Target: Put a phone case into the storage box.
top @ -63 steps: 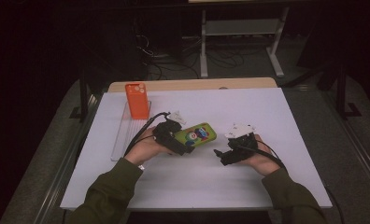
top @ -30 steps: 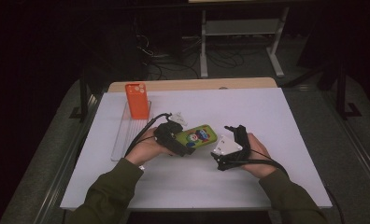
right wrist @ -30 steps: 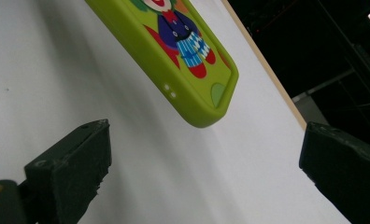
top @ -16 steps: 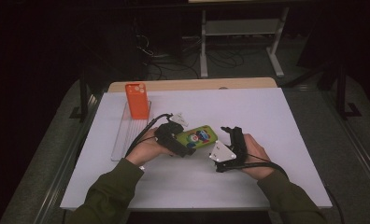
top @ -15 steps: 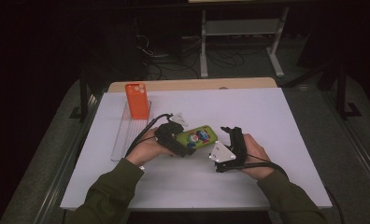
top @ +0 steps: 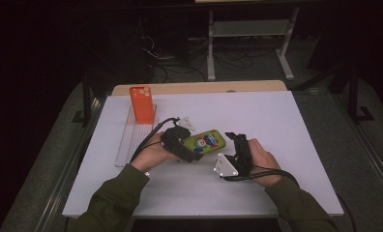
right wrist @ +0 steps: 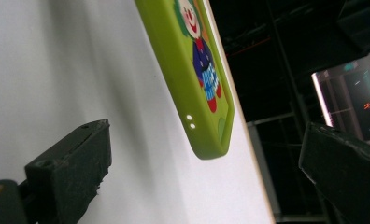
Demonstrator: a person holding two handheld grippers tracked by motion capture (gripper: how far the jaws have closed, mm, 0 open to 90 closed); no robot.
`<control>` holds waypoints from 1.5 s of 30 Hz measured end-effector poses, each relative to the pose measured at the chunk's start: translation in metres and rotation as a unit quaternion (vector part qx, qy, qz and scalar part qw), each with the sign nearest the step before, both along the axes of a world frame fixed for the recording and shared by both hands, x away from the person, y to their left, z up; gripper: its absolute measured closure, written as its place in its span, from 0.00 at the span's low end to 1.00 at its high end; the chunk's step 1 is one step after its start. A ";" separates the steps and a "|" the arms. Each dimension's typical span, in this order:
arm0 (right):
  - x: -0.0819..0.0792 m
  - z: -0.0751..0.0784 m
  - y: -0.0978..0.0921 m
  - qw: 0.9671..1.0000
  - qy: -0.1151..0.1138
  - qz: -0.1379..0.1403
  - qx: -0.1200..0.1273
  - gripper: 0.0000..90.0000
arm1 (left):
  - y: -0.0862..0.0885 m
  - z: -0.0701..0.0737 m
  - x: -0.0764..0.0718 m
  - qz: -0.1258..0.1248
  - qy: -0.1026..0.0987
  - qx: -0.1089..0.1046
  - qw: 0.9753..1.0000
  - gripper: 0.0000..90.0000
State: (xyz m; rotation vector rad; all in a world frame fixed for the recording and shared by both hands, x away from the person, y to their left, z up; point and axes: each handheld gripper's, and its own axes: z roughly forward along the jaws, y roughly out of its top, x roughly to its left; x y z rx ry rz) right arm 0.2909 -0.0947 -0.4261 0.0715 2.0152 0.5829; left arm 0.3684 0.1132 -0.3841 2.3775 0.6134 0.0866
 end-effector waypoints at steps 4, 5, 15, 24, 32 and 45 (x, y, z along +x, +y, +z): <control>-0.002 -0.002 0.004 0.999 -0.026 0.004 -0.019 0.02 | 0.000 0.001 0.001 -0.010 -0.004 0.008 1.000 0.17; -0.003 -0.003 0.005 0.999 -0.028 0.008 -0.023 0.02 | -0.001 0.001 0.000 -0.008 -0.003 0.006 1.000 0.17; -0.007 -0.004 0.014 0.997 -0.061 0.008 -0.042 0.07 | -0.006 0.002 -0.002 -0.019 -0.004 0.006 1.000 0.17; -0.009 -0.009 0.023 0.992 -0.100 0.011 -0.070 0.26 | -0.007 0.001 -0.003 -0.023 -0.003 0.006 1.000 0.17; -0.011 -0.010 0.024 0.988 -0.120 0.021 -0.091 0.55 | -0.009 0.001 -0.005 -0.022 -0.001 0.001 1.000 0.17; -0.015 -0.015 0.028 0.985 -0.126 0.034 -0.110 0.83 | -0.008 0.002 -0.004 -0.022 0.000 0.000 1.000 0.17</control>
